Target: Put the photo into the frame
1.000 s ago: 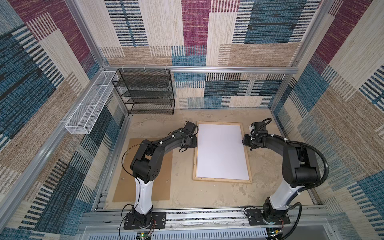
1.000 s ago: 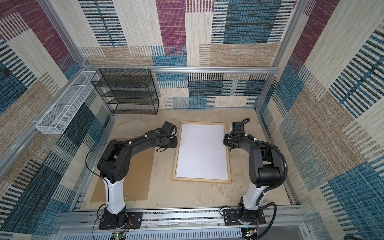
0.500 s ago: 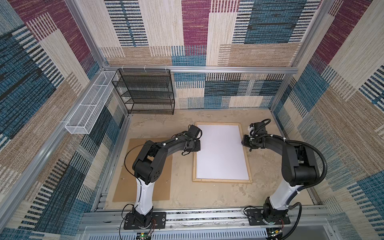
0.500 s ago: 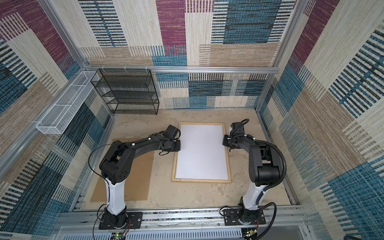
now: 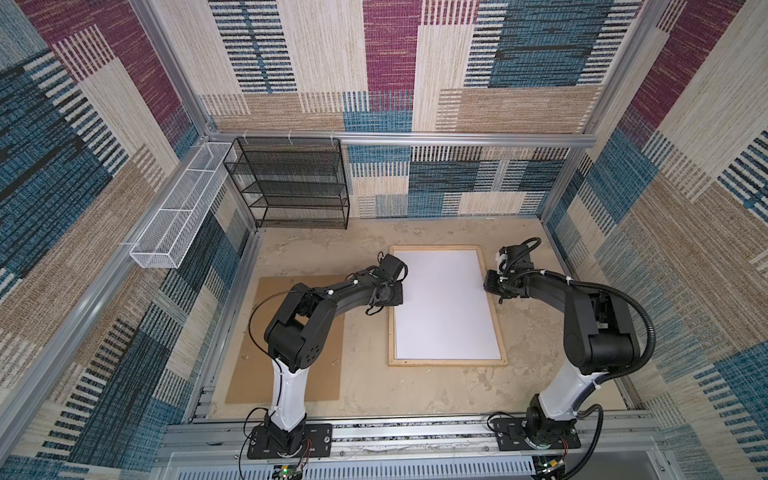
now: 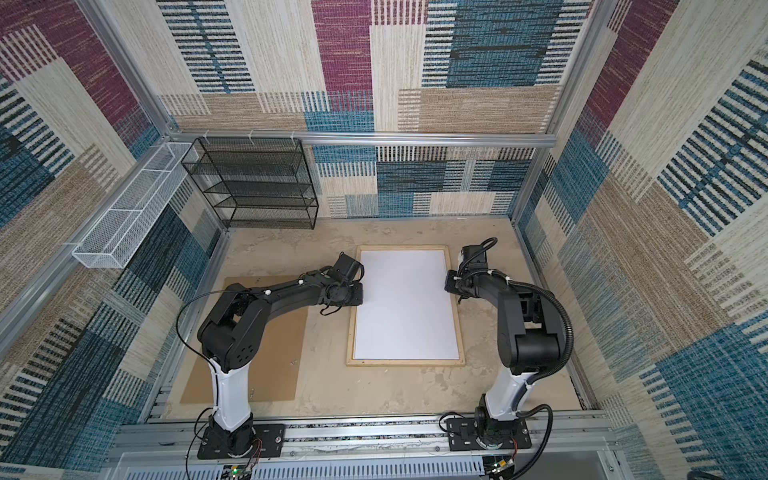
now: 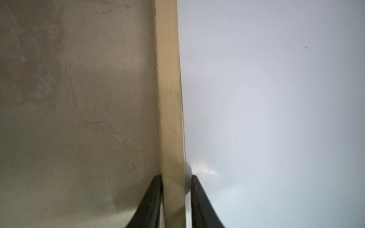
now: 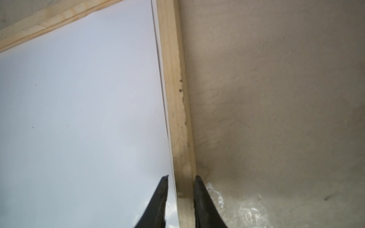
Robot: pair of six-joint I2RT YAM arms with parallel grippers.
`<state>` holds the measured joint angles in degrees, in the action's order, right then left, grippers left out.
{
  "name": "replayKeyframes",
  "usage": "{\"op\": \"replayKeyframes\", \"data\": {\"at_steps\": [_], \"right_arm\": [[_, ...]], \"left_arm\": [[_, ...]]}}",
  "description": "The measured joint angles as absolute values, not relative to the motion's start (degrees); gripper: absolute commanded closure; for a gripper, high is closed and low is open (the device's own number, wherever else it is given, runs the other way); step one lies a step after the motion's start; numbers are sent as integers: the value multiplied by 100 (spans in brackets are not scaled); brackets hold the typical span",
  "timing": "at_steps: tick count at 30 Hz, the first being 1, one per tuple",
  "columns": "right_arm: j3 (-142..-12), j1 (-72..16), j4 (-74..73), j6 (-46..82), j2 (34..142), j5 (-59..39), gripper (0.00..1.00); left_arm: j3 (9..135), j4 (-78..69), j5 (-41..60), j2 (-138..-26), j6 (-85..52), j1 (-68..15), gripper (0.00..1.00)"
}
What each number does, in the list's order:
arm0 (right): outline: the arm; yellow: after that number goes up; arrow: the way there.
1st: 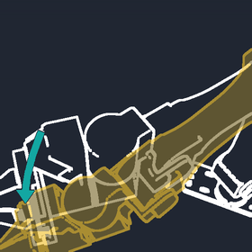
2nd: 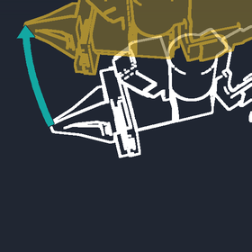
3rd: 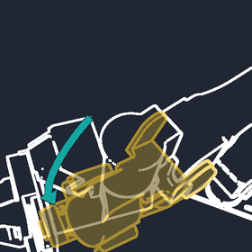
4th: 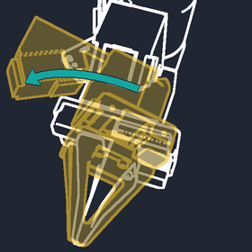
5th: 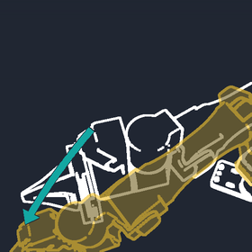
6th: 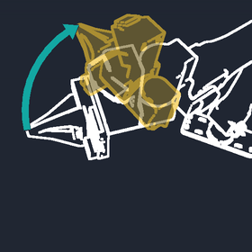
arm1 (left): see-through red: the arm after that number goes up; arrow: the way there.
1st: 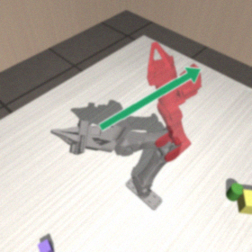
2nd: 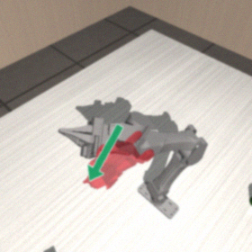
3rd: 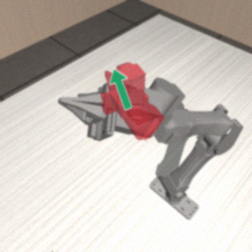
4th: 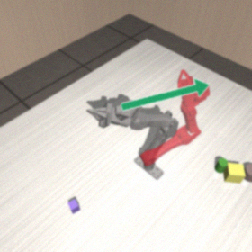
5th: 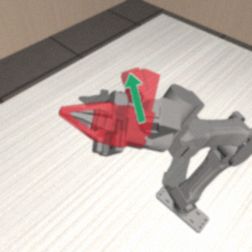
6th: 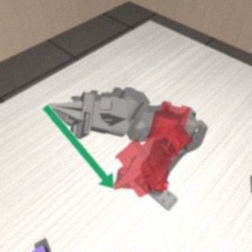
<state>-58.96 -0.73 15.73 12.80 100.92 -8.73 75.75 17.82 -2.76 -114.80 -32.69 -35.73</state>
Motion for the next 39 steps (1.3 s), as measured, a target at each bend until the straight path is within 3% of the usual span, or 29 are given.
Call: {"op": "replayKeyframes", "data": {"at_steps": [10, 21, 26, 29, 33, 39], "right_arm": [[-6202, 174, 1433, 1258, 10438, -408, 70], [-6388, 1055, 1328, 1107, 10645, -193, 65], [-6386, 1245, 1319, 1072, 10632, -150, 62], [-6305, 1238, 1321, 1070, 10508, -281, 52], [-6217, 1205, 1343, 1070, 10289, -462, 48], [-6176, 1212, 1358, 1111, 9959, -432, 43]], "left_arm": [[7992, 1240, -263, -11935, -3476, -3769, 72], [8663, 742, -121, -12554, -3798, -4390, 72], [8921, 720, -40, -12711, -3861, -4473, 66], [8873, 908, 30, -12580, -3854, -4471, 62], [8576, 1339, -12, -12046, -3747, -4410, 59], [8412, 2067, -867, -11135, -3424, -4189, 53]]}}
